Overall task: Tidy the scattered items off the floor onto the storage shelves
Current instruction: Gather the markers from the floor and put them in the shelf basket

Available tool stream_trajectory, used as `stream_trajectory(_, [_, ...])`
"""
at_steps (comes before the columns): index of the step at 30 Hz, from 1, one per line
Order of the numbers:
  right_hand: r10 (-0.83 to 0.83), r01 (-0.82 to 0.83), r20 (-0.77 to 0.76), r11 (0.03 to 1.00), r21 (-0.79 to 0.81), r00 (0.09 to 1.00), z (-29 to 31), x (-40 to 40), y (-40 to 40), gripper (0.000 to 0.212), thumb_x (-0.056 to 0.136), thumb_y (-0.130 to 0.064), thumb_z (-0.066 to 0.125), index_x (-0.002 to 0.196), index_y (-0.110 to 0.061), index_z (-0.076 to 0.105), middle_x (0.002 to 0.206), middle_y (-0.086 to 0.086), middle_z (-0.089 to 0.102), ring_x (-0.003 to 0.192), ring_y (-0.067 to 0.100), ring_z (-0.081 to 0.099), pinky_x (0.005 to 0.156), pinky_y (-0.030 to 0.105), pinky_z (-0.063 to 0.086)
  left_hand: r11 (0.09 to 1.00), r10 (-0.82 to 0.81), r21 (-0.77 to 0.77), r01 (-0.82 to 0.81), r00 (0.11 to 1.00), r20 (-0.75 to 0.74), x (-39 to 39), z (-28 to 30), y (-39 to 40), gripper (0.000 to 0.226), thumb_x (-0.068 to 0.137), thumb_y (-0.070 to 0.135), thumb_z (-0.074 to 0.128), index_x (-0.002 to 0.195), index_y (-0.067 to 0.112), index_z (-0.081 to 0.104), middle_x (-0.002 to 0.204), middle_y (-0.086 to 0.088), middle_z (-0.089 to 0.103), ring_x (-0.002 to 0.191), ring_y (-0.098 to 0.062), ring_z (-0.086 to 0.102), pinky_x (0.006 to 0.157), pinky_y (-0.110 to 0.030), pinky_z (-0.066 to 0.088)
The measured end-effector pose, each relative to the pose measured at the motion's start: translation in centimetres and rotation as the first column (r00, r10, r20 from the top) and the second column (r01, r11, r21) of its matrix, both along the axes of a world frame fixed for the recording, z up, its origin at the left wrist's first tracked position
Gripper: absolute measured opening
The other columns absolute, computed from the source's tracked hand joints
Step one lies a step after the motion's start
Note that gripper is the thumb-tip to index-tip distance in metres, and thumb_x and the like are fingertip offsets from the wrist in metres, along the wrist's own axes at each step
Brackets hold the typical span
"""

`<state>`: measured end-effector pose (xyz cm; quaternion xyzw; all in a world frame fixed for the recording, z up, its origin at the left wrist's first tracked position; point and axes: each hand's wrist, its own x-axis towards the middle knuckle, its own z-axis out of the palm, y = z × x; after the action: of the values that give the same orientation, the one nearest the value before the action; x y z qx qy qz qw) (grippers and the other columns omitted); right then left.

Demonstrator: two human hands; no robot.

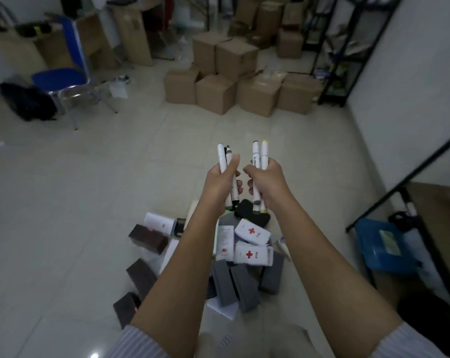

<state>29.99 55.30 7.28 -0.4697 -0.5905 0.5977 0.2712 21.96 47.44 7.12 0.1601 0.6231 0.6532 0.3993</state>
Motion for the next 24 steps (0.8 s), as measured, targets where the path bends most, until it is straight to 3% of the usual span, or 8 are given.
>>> stream_trajectory(8, [-0.337, 0.339, -0.174, 0.941, -0.021, 0.925, 4.2, 16.5, 4.1, 0.019, 0.089, -0.023, 0.071, 0.087, -0.013, 0.054, 0.060, 0.002, 0.053, 0.047, 0.015, 0.051, 0.047, 0.027, 0.043, 0.950, -0.312, 0.010, 0.312, 0.950, -0.011, 13.1, 4.0, 8.5, 0.019, 0.094, 0.027, 0.063, 0.092, 0.009, 0.056, 0.070, -0.002, 0.055, 0.053, -0.015, 0.052, 0.053, -0.028, 0.046])
stream_trajectory(11, [-0.446, 0.449, -0.227, 0.893, -0.041, 0.866, 5.3, 23.7, 5.2, 0.017, 0.088, -0.013, 0.072, 0.089, -0.010, 0.055, 0.065, 0.005, 0.058, 0.048, 0.014, 0.056, 0.046, 0.026, 0.047, 0.883, -0.469, 0.004, 0.470, 0.882, -0.041, 19.7, 5.7, 11.2, 0.014, 0.094, 0.016, 0.061, 0.102, 0.008, 0.054, 0.072, -0.005, 0.055, 0.054, -0.014, 0.052, 0.050, -0.026, 0.047])
stream_trajectory(16, [-0.577, 0.597, -0.327, 0.801, -0.048, 0.748, 7.1, 36.0, 6.2, 0.025, 0.083, -0.018, 0.078, 0.096, -0.008, 0.059, 0.061, 0.006, 0.056, 0.045, 0.015, 0.050, 0.045, 0.026, 0.047, 0.738, -0.668, 0.072, 0.671, 0.742, -0.066, 31.8, 8.7, 13.8, 0.014, 0.093, 0.013, 0.063, 0.081, 0.011, 0.055, 0.055, 0.001, 0.061, 0.048, -0.011, 0.055, 0.054, -0.027, 0.049])
stream_trajectory(19, [-0.656, 0.682, -0.335, 0.729, -0.052, 0.676, 8.2, 43.4, 5.9, 0.024, 0.086, -0.031, 0.074, 0.082, -0.011, 0.061, 0.062, 0.011, 0.055, 0.052, 0.023, 0.054, 0.054, 0.036, 0.052, 0.652, -0.743, 0.073, 0.754, 0.656, -0.133, 39.0, 9.5, 14.7, 0.015, 0.092, 0.017, 0.066, 0.083, 0.009, 0.057, 0.051, 0.002, 0.058, 0.047, -0.011, 0.053, 0.048, -0.024, 0.047])
stream_trajectory(24, [-0.746, 0.774, -0.320, 0.631, -0.055, 0.584, 10.2, 54.8, 5.0, 0.028, 0.089, -0.032, 0.070, 0.072, -0.015, 0.055, 0.054, 0.002, 0.051, 0.045, 0.015, 0.047, 0.047, 0.027, 0.043, 0.559, -0.819, 0.075, 0.825, 0.564, -0.100, 50.7, 10.2, 16.1, 0.018, 0.092, 0.026, 0.065, 0.089, 0.009, 0.065, 0.058, -0.002, 0.057, 0.047, -0.013, 0.051, 0.047, -0.024, 0.044])
